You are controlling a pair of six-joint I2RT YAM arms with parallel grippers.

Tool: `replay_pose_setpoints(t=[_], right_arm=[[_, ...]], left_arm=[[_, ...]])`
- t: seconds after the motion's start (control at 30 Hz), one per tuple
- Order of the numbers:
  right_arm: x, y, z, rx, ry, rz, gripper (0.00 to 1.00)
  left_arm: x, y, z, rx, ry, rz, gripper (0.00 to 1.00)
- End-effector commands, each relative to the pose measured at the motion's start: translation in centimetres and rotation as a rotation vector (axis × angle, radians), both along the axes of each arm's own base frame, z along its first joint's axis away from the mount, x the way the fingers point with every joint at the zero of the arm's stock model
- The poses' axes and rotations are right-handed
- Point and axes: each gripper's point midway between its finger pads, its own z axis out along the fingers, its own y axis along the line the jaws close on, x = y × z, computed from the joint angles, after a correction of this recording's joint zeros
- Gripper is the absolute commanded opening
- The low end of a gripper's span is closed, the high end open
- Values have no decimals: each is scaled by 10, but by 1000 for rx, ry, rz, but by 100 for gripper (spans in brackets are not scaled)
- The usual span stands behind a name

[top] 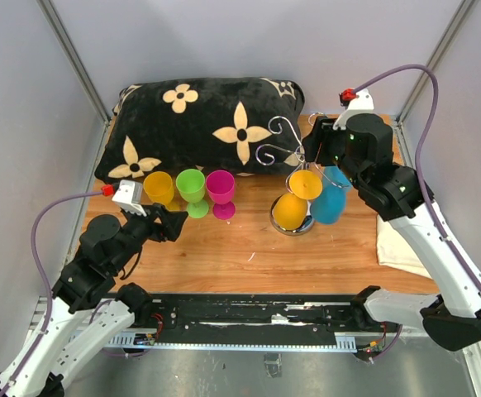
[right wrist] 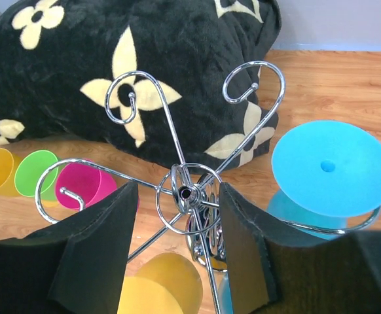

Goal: Place the wine glass upside down on the wine glass rack
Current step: Adjust the wine rack at the center of the board.

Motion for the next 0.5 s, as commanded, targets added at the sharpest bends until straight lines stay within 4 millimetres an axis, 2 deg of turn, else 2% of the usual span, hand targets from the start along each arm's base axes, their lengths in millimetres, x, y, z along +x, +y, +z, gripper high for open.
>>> replay_pose_setpoints(t=[0.0, 0.1, 0.47], right_arm=[[9, 5, -1, -21, -21, -10, 51], [14, 8, -5, -48, -19, -5, 45], [24, 13, -21, -96, 3, 3, 33]], left_arm=[[2, -5, 3, -37, -30, -8, 76], [3, -4, -1, -38, -28, -3, 76], [4, 1, -3, -43, -34, 26, 77]])
